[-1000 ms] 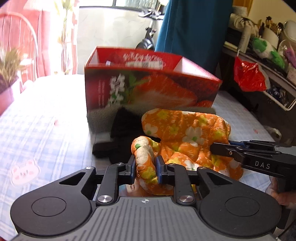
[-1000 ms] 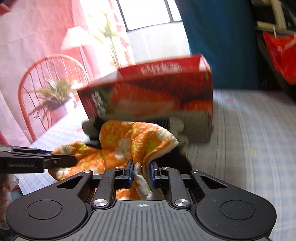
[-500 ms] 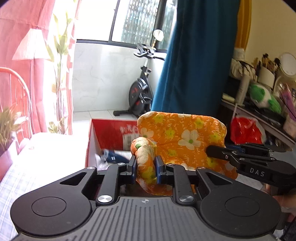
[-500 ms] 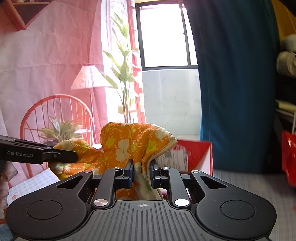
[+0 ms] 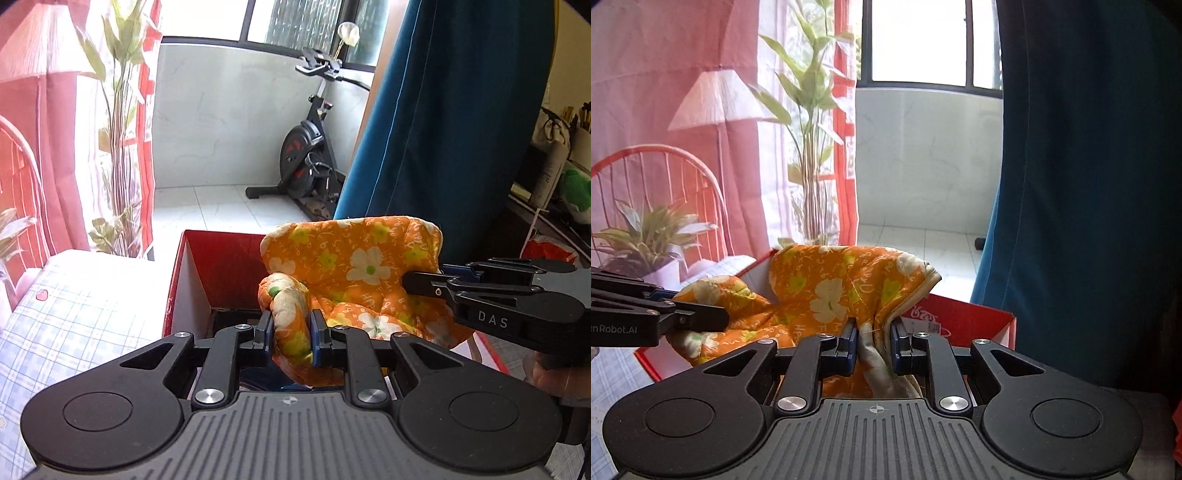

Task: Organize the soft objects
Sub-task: 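Lift the oven mitt with both grippers and carry it over the red box, then open both grippers to drop the oven mitt into the box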

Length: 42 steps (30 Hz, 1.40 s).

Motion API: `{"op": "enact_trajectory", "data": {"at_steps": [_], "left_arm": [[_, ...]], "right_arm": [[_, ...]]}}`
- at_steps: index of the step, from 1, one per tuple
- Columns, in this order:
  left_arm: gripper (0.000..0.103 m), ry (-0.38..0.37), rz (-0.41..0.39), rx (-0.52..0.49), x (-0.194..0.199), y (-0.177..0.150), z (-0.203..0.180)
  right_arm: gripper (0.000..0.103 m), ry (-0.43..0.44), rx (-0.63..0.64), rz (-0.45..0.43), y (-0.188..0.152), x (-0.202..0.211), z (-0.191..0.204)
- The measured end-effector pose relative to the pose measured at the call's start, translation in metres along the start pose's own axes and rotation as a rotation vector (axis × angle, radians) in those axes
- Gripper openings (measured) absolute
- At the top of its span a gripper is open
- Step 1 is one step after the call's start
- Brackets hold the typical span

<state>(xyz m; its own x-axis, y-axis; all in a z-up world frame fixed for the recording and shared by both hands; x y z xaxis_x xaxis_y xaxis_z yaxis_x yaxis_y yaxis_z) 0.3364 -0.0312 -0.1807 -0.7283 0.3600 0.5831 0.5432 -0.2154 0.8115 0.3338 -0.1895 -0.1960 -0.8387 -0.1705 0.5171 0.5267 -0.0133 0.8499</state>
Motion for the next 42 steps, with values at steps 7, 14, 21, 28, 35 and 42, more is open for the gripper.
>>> {"op": "enact_trajectory", "data": {"at_steps": [7,14,21,28,35,42], "left_arm": [[0.021,0.013,0.105,0.006,-0.032,-0.008,0.015],[0.021,0.010,0.126,-0.022,-0.040,-0.014,0.016],[0.022,0.021,0.132,-0.069,-0.044,-0.017,0.012],[0.060,0.040,0.066,-0.082,-0.014,-0.008,0.017],[0.075,0.053,0.026,-0.108,0.021,-0.006,0.007],[0.103,0.041,0.012,-0.137,0.054,-0.023,-0.010]], "right_arm": [[0.017,-0.062,-0.022,0.206,-0.010,-0.061,0.002],[0.017,-0.106,0.025,0.367,-0.019,-0.089,0.013],[0.017,-0.135,0.185,0.473,-0.031,-0.100,0.039],[0.046,-0.177,0.089,0.303,-0.014,-0.069,0.024],[0.083,-0.139,0.034,0.150,-0.002,-0.020,0.023],[0.102,-0.147,0.029,0.063,-0.018,0.031,0.030]]}}
Point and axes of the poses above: each gripper's, at about its wrist camera, not at the fingertips, and x roughly against the way its jaws point, z to its left, y to its top, the point moved 2 cm from there along -x, roughly the way its jaws point, and after that the axes turned 8 degrees about -x, right-handed, at the moved point
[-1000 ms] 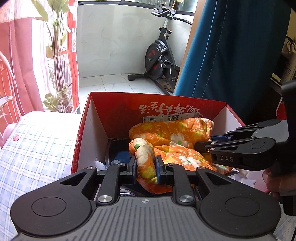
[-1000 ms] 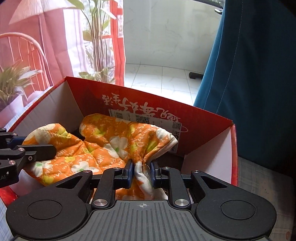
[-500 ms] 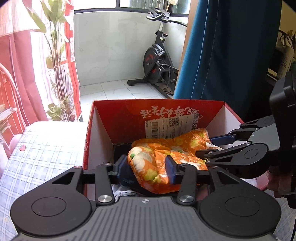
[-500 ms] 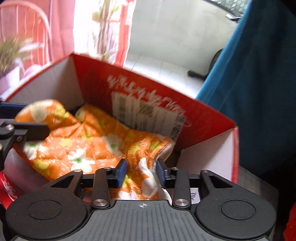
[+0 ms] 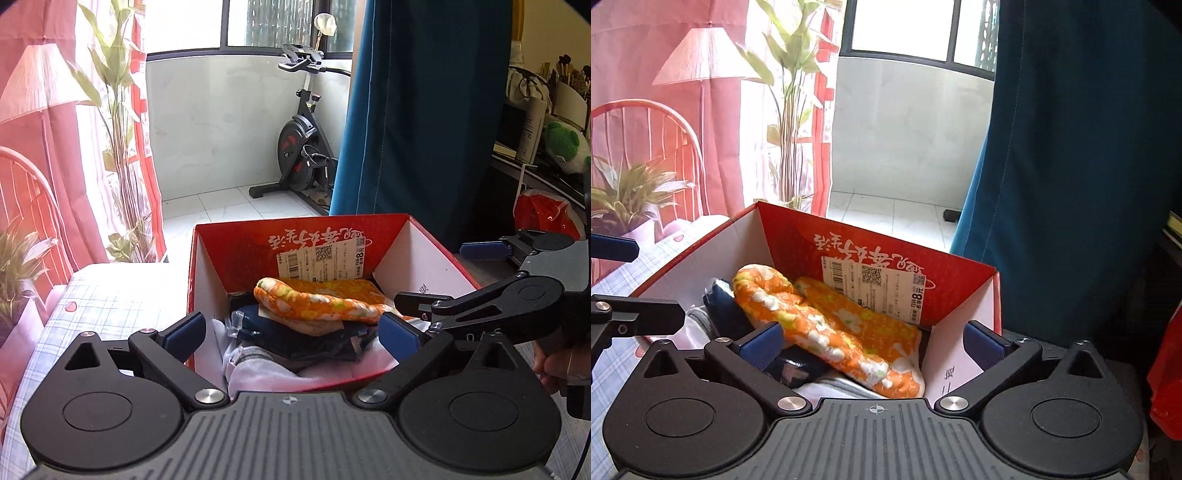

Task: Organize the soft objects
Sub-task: 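Open both grippers to drop the oven mitt into the box, then move both grippers down to the packaged bread bun on the bed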

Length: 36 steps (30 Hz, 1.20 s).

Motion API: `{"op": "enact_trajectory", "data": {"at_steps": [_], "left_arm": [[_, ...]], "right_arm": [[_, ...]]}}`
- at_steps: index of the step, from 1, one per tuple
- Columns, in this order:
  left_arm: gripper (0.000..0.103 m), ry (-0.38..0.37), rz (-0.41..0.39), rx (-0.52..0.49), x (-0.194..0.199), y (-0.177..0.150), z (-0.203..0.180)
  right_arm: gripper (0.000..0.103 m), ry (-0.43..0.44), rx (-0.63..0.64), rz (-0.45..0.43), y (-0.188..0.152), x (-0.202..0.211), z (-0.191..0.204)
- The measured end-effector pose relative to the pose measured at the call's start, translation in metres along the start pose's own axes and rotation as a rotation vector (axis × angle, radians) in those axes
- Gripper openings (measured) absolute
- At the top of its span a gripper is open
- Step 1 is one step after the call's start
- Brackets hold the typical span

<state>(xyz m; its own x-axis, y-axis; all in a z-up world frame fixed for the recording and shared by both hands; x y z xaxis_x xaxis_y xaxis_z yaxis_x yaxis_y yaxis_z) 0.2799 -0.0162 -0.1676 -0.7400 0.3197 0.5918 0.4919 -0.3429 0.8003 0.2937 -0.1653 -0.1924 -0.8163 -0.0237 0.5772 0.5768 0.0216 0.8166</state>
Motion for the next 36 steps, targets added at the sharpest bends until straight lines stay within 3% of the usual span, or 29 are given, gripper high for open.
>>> {"op": "enact_trajectory", "data": {"at_steps": [5,11,16,20,26,30,36], "left_arm": [[0.103,0.011,0.023,0.005,0.023,-0.026,-0.005],[0.103,-0.030,0.036,0.148,0.051,-0.081,-0.002],[0.103,0.000,0.028,0.195,0.069,-0.119,-0.004],[0.103,-0.005,0.022,0.192,0.080,-0.140,-0.008],[0.103,-0.027,0.065,0.186,0.085,-0.160,-0.015],[0.103,-0.031,0.113,0.191,0.085,-0.177,-0.020],[0.103,-0.017,0.168,0.200,0.083,-0.192,-0.026]], "right_arm": [[0.103,0.011,-0.041,-0.032,-0.026,0.032,0.002],[0.102,0.043,-0.102,-0.062,-0.074,0.068,0.009],[0.102,0.081,-0.183,-0.044,-0.120,0.086,0.015],[0.102,0.108,-0.205,-0.162,-0.157,0.105,0.016],[0.103,0.163,-0.337,-0.085,-0.190,0.110,0.004],[0.103,0.088,-0.267,-0.018,-0.205,0.109,0.008],[0.103,0.037,-0.149,-0.025,-0.221,0.116,0.020]]}}
Point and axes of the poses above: each gripper's, at about its wrist camera, not at the fingertips, and x roughly against the way its jaws point, z to its left, y to its top, the point moved 2 cm from there along -x, roughly the way its jaws point, and after that the axes turned 8 degrees about -x, right-handed, at the moved point
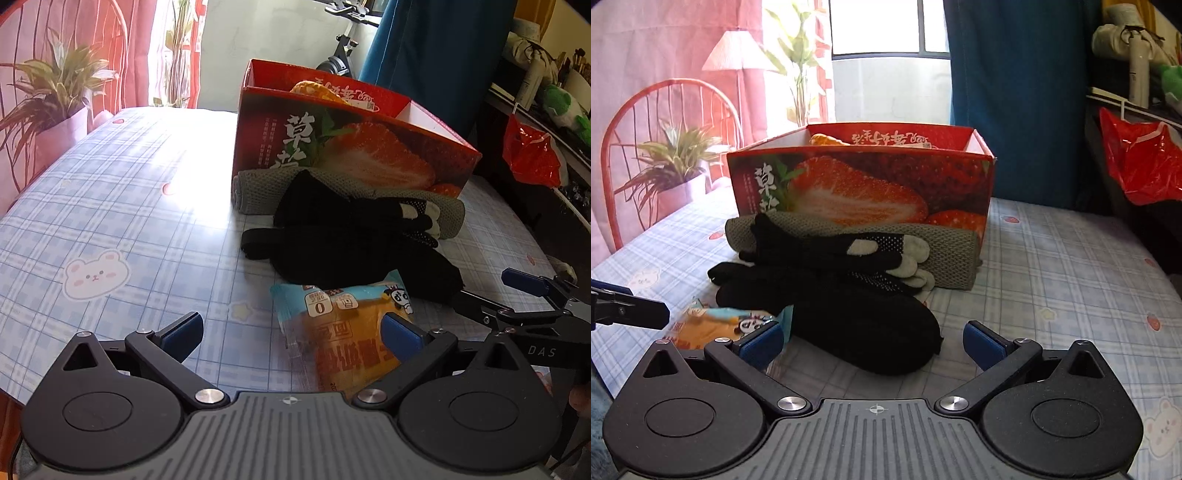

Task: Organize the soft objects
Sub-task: 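Move both grippers down to the packaged bread bun on the bed, then close the left gripper on the bread package while the right gripper closes on it too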

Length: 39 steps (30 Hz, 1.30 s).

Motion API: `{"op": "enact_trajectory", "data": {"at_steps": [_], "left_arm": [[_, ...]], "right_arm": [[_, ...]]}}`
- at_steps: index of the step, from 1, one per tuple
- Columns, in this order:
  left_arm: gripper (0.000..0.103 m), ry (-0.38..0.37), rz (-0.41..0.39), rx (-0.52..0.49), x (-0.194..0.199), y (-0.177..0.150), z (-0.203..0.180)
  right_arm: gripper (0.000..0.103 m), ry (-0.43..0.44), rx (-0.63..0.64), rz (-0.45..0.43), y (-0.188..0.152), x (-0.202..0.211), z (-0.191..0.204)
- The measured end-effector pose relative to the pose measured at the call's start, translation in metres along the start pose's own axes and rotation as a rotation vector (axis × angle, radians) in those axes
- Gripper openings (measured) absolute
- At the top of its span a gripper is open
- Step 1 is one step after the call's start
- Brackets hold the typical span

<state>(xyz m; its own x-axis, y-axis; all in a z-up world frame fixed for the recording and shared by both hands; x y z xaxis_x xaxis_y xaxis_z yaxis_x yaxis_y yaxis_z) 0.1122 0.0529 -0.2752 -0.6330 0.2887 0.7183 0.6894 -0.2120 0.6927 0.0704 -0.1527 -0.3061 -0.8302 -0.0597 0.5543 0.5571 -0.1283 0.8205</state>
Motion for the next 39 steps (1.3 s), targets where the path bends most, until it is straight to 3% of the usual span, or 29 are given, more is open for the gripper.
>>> {"op": "enact_trajectory", "data": {"at_steps": [9,12,16,22,30,35,39], "left_arm": [[0.100,-0.027,0.026,-0.005,-0.007,-0.005,-0.004],[0.093,-0.048,0.035,-0.015,-0.009,-0.005,-0.008],[0.077,-0.086,0.043,-0.037,-0.013,-0.006,-0.014],[0.064,-0.136,0.046,0.007,-0.014,-0.008,-0.010],[0.058,-0.175,0.047,0.017,-0.017,-0.007,-0.014],[0.058,-0.192,0.046,-0.017,-0.023,-0.003,-0.026],[0.058,-0.203,0.033,-0.033,-0.027,-0.002,-0.033]], "right_arm": [[0.102,0.013,0.022,0.049,-0.007,-0.008,0.001],[0.103,0.070,0.000,0.083,-0.011,-0.009,0.000],[0.103,0.075,0.013,0.111,-0.013,-0.010,0.004],[0.103,0.100,-0.013,0.127,-0.014,-0.009,0.003],[0.096,0.225,0.043,0.145,-0.016,-0.003,0.019],[0.086,0.262,0.084,0.161,-0.018,-0.003,0.028],[0.085,0.274,0.082,0.176,-0.022,-0.004,0.028]]}}
Point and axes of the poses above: each gripper's, at about its wrist camera, not at the fingertips, and x roughly against the way its jaws point, z to its left, y to its top, the point moved 2 cm from there along -x, roughly the way its jaws point, and after that the axes turned 8 degrees about -x, right-handed, at the moved point
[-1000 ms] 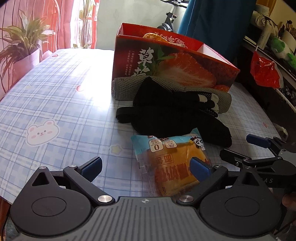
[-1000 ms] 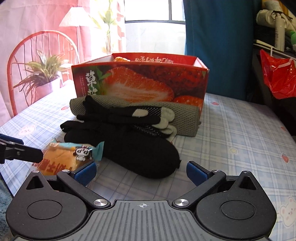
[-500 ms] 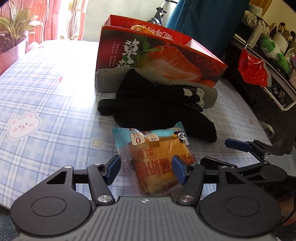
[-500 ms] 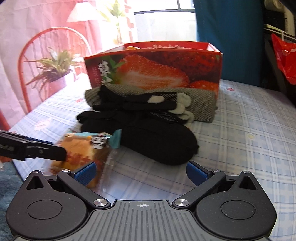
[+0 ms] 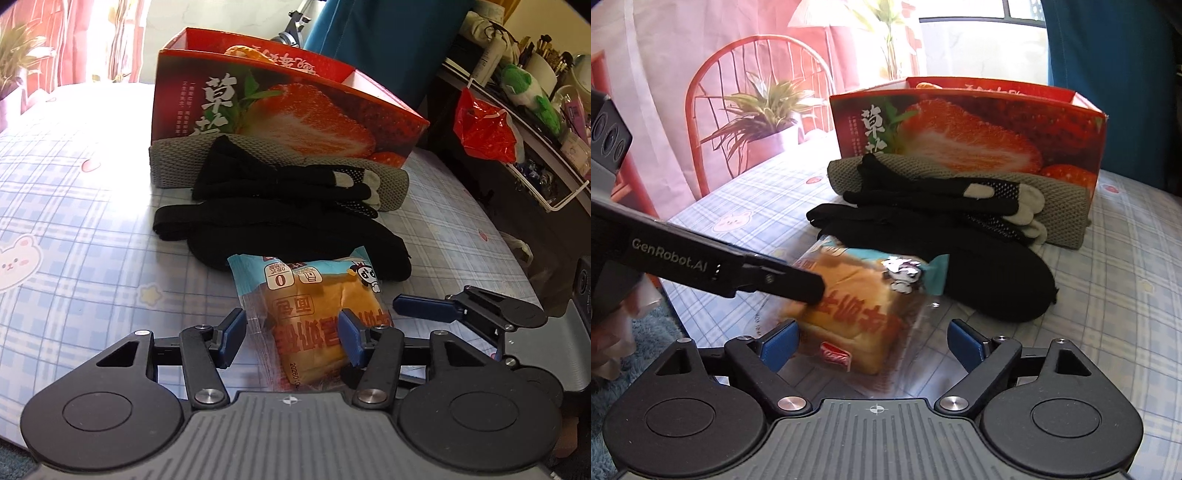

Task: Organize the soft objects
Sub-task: 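Close the left gripper on the bread package while the right gripper closes on it too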

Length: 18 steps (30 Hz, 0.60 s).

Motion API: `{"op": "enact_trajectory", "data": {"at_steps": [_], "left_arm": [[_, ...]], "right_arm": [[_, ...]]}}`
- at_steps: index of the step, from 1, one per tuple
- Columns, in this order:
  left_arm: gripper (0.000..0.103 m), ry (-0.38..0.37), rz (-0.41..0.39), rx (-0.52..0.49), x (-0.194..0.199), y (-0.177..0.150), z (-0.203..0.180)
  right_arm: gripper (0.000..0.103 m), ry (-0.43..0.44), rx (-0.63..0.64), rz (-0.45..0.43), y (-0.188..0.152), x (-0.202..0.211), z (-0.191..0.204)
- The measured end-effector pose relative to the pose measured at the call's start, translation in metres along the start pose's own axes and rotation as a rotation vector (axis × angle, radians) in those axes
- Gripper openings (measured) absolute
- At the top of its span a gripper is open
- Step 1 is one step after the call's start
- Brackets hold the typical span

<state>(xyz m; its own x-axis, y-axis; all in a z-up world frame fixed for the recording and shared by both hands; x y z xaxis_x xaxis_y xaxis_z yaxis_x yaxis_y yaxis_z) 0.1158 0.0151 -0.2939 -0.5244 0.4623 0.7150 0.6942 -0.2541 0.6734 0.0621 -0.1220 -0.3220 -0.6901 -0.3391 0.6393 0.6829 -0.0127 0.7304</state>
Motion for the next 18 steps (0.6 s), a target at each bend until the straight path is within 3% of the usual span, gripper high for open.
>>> {"op": "enact_trajectory", "data": {"at_steps": [4,12,15,18], "left_arm": [[0.060,0.002,-0.024,-0.024,-0.001,-0.003,-0.003],[0.061,-0.051,-0.040,0.037,-0.001,-0.009,0.008],[0.060,-0.057,-0.043,0.045,-0.001,-0.010,0.009],[0.058,-0.054,-0.047,0.031,0.002,-0.010,0.006]], "right_arm": [[0.083,0.013,0.002,0.005,-0.002,-0.003,-0.002],[0.081,0.015,0.051,-0.012,-0.004,-0.003,0.001],[0.077,0.026,0.053,-0.014,-0.003,-0.003,0.002],[0.066,0.040,0.068,-0.028,-0.002,0.000,0.004]]}}
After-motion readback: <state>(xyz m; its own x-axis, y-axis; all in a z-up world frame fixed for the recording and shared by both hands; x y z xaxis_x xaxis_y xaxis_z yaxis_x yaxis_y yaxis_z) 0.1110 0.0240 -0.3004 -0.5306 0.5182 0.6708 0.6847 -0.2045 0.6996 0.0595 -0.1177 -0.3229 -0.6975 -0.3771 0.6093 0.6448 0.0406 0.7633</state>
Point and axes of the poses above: each gripper's, at about its wrist camera, not at the fingertips, and x roughly against the way its jaws point, z to its left, y to its top, the point moved 2 cm from there along -x, roughly the way its jaws point, and after that the axes turned 8 degrees about -x, right-handed, at the moved point
